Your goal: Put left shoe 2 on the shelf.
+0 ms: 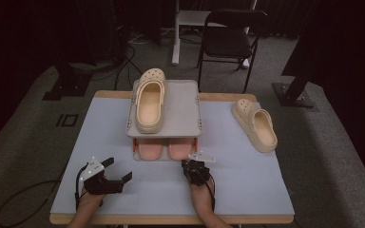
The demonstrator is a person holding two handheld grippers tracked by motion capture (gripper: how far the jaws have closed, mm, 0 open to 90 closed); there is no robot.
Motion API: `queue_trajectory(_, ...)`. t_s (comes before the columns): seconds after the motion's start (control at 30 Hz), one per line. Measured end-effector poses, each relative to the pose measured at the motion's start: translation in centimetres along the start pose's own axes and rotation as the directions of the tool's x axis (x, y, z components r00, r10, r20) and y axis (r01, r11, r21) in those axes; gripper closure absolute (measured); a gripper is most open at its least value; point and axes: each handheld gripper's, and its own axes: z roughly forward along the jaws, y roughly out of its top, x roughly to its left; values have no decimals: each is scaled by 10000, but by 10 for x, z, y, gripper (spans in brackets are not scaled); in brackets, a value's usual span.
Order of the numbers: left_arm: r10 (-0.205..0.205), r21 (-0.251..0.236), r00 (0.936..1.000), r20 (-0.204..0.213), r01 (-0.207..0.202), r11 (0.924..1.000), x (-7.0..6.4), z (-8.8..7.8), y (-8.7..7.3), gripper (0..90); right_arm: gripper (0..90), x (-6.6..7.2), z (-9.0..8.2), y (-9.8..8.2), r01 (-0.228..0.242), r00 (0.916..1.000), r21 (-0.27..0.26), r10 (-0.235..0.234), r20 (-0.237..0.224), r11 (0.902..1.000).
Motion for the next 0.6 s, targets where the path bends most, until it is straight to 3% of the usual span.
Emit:
queue_trajectory(0.2,29,32,10000,0,-29,10000,0,0,0,1,881,-1,-1,0,-41,9999,-14,41,-93,10000)
queue_trajectory(0.43,-17,27,10000,-51,18,10000,1,0,-1,1,679,2,-12,0,298,9987,-144,-303,-409,9995)
queue_trajectory(0.47,-14,27,10000,-50,14,10000,1,0,-1,1,600,2,-17,1,401,9980,-226,-412,-472,9989)
queue_trajectory(0.6,32,32,10000,-48,-32,10000,0,0,-1,1,513,0,-25,3,645,9967,-401,-664,-463,9971)
